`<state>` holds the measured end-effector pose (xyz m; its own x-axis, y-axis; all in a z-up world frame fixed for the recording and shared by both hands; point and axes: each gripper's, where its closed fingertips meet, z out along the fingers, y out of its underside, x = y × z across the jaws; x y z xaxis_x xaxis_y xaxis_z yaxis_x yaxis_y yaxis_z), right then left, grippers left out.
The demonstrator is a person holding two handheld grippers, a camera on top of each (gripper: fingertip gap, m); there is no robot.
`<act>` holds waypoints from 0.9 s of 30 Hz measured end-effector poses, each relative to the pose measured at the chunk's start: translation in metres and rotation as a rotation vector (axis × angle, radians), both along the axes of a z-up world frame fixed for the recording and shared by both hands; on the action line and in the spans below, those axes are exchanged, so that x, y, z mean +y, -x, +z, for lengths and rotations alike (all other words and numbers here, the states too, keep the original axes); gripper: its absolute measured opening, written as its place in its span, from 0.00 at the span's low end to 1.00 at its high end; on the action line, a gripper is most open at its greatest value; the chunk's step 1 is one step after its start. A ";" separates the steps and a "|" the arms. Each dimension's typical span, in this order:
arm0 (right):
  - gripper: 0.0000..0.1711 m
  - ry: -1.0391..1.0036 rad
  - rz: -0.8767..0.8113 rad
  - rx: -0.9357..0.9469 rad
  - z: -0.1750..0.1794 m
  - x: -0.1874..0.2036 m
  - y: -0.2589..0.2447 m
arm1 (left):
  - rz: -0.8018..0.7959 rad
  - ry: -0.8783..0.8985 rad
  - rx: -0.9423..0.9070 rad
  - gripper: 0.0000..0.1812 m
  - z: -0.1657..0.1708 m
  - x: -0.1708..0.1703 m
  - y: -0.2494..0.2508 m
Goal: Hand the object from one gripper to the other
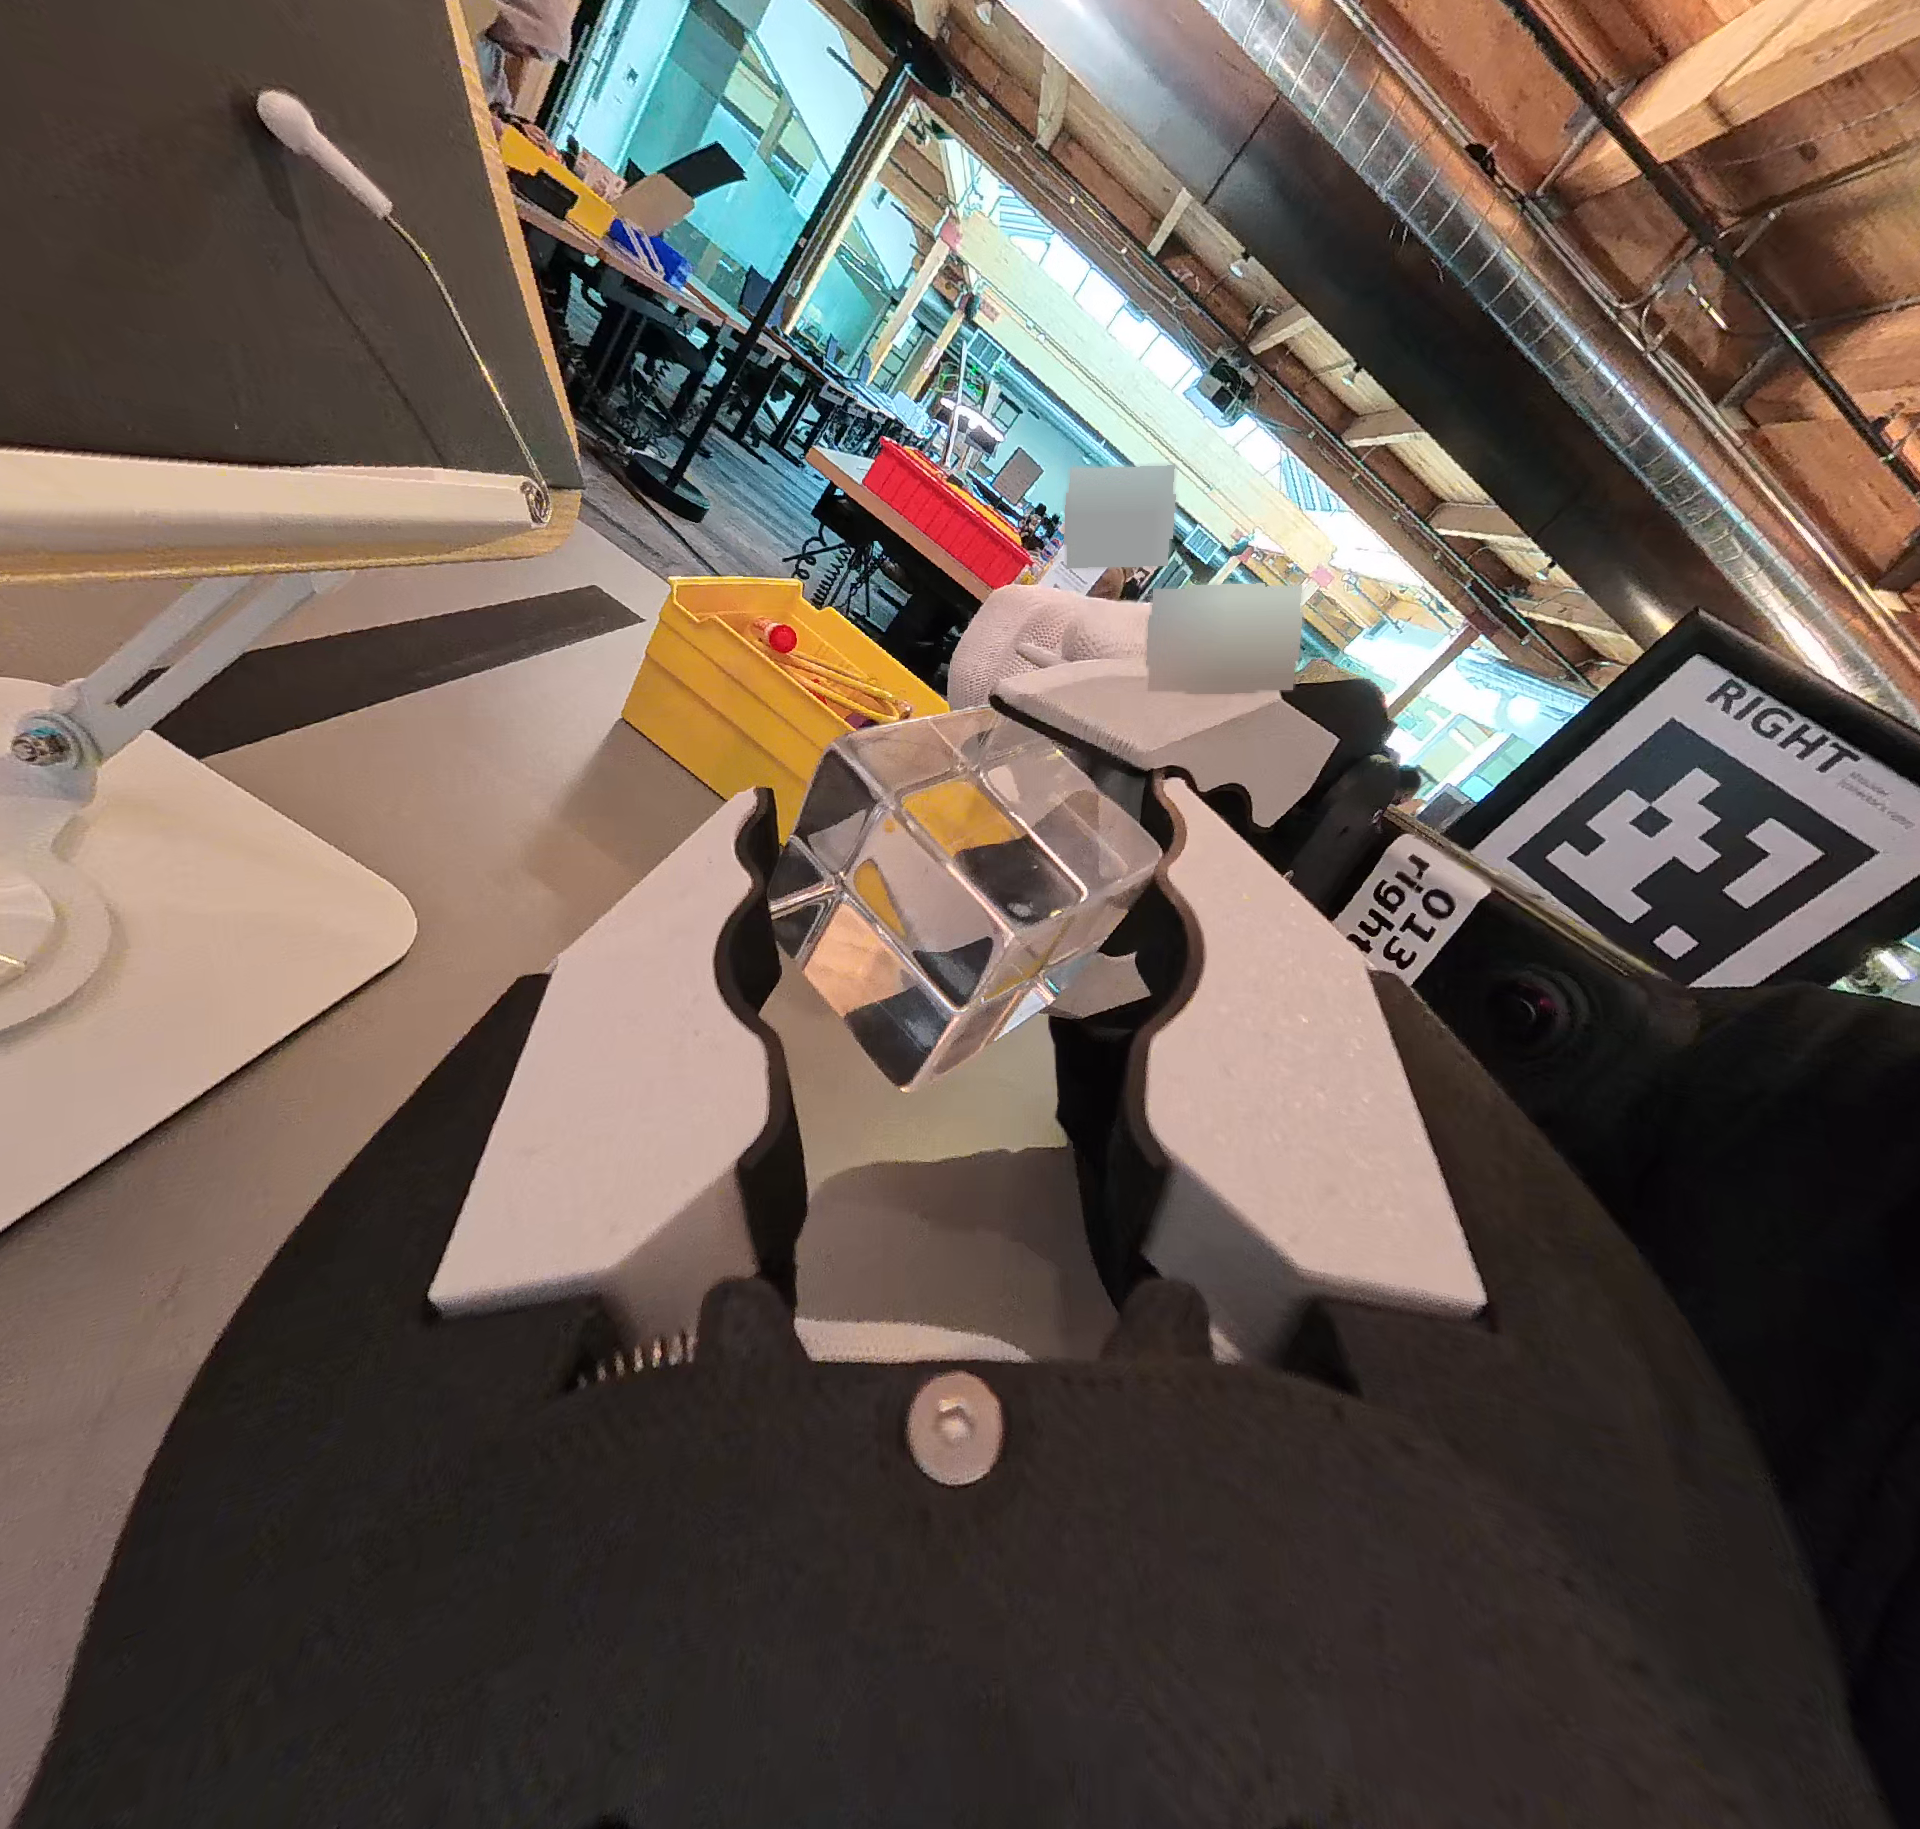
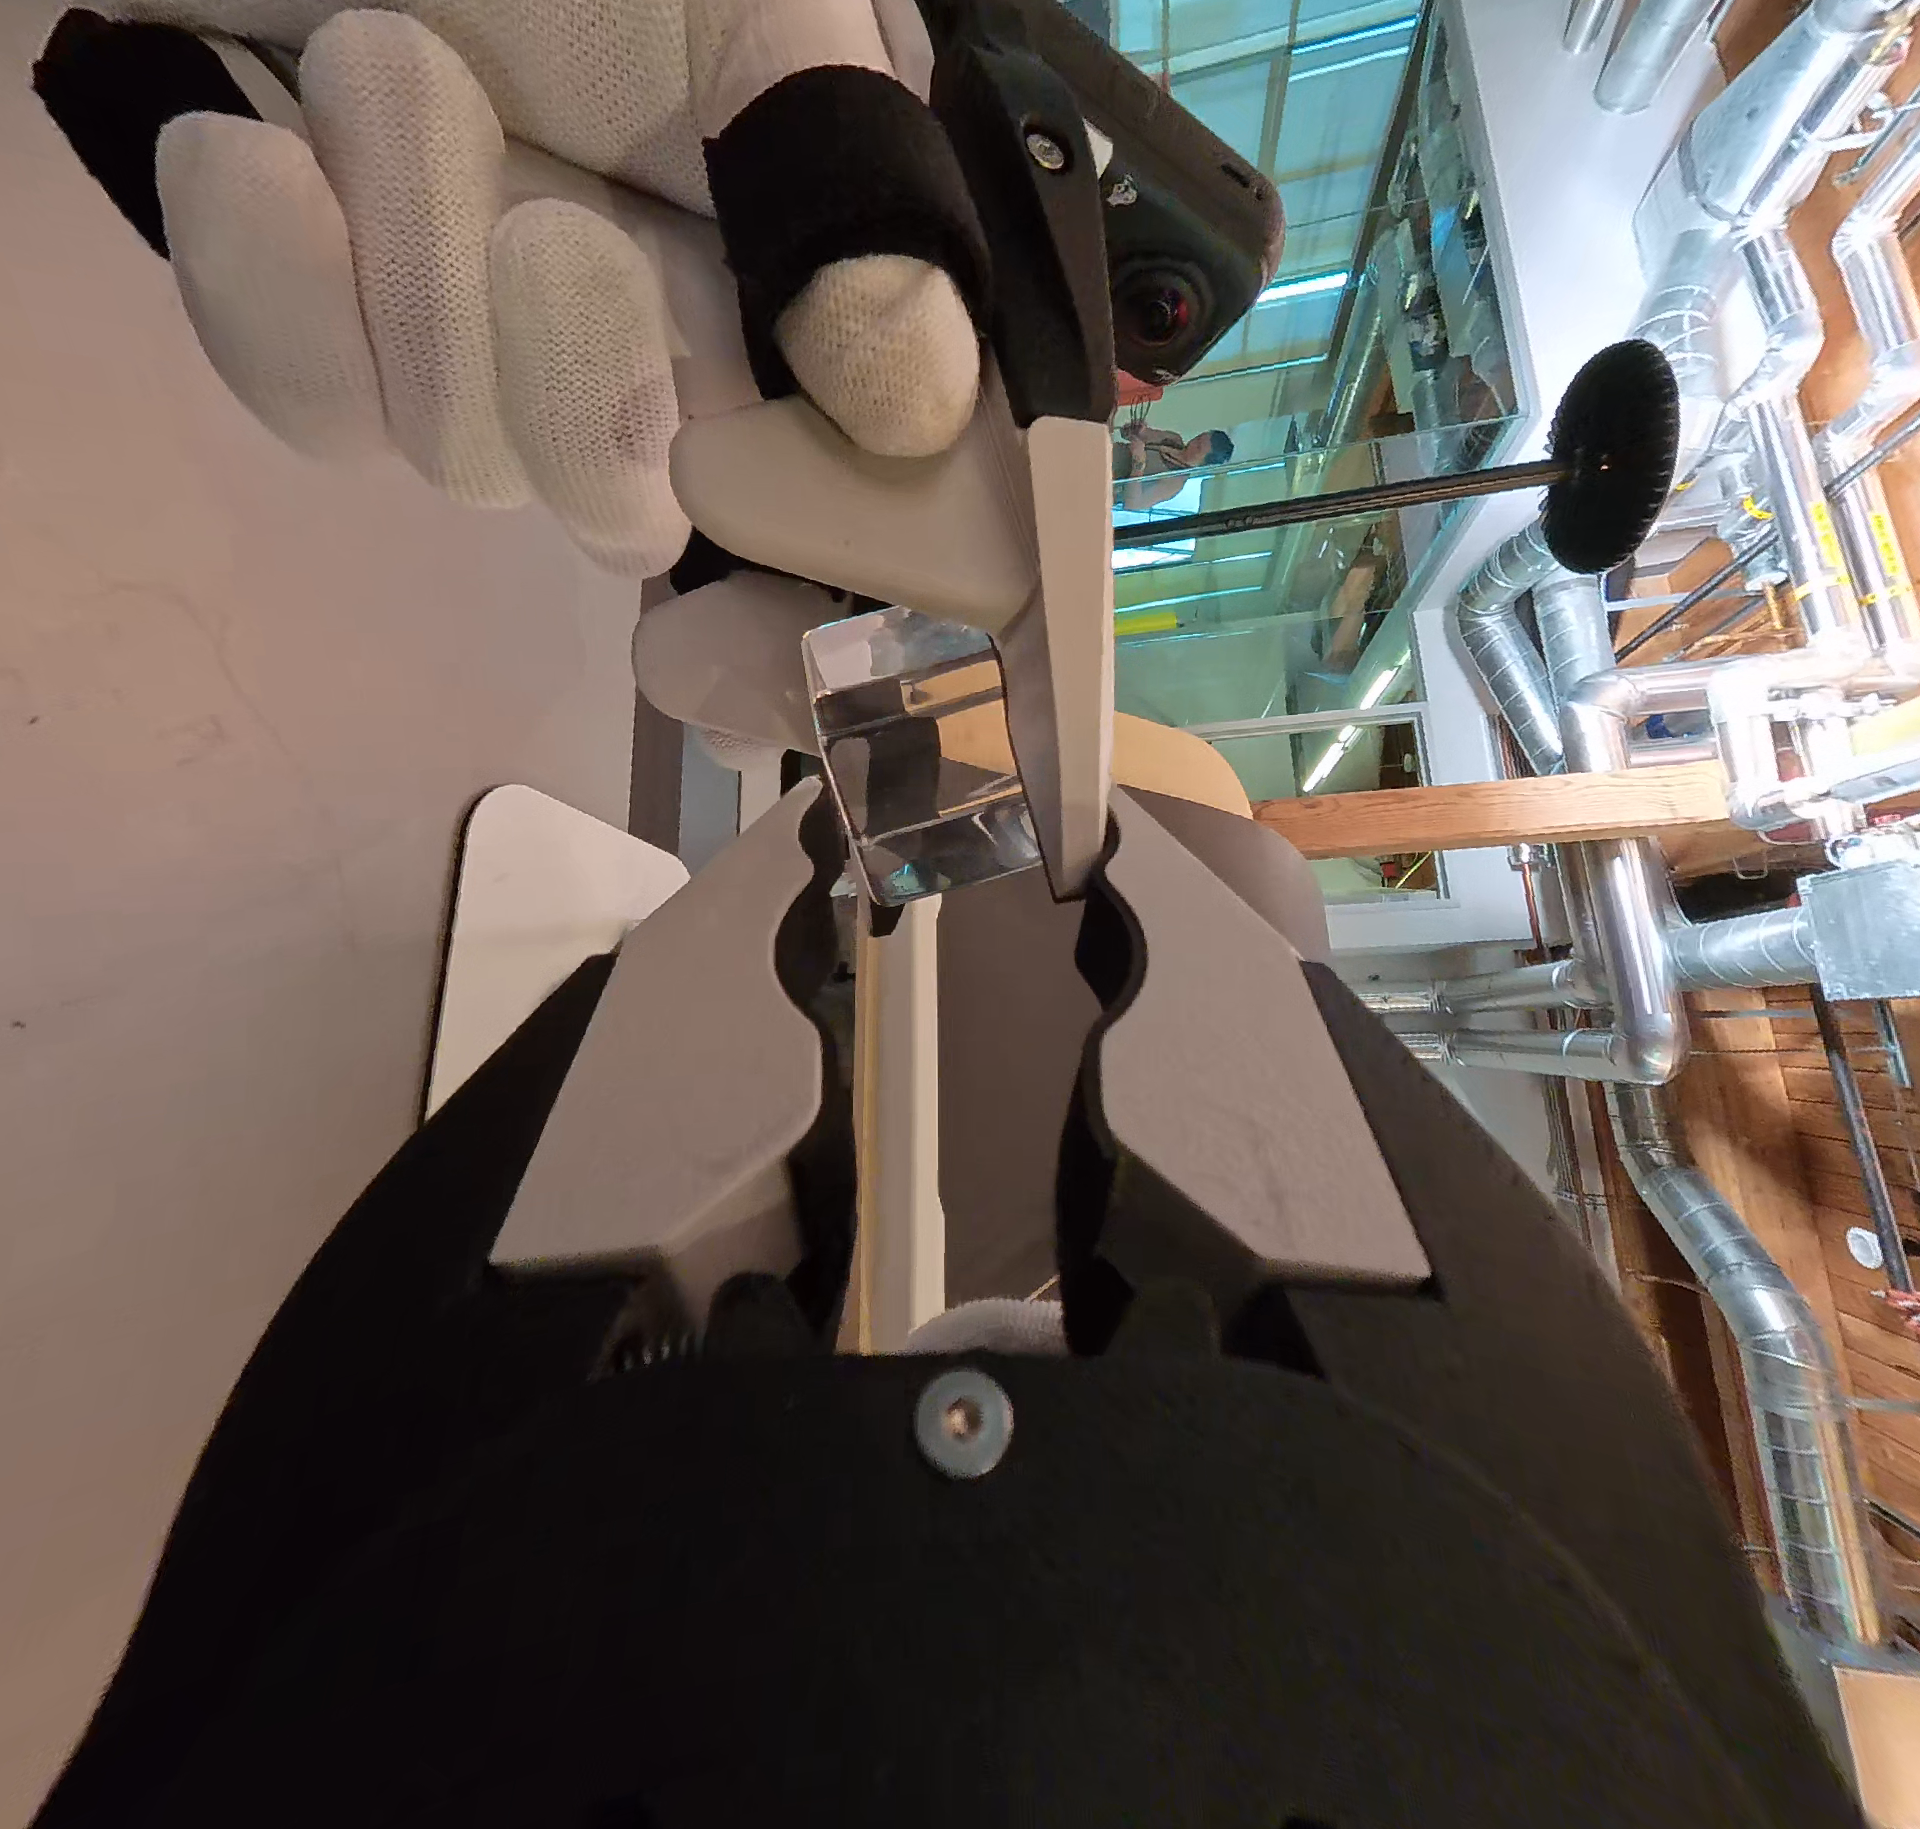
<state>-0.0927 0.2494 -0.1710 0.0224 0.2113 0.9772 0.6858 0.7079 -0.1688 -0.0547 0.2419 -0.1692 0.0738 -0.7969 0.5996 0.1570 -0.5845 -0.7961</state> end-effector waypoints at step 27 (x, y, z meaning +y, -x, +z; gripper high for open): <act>0.24 0.483 0.044 0.519 0.033 0.023 -0.018 | 0.460 -0.463 0.102 0.41 0.042 0.021 0.022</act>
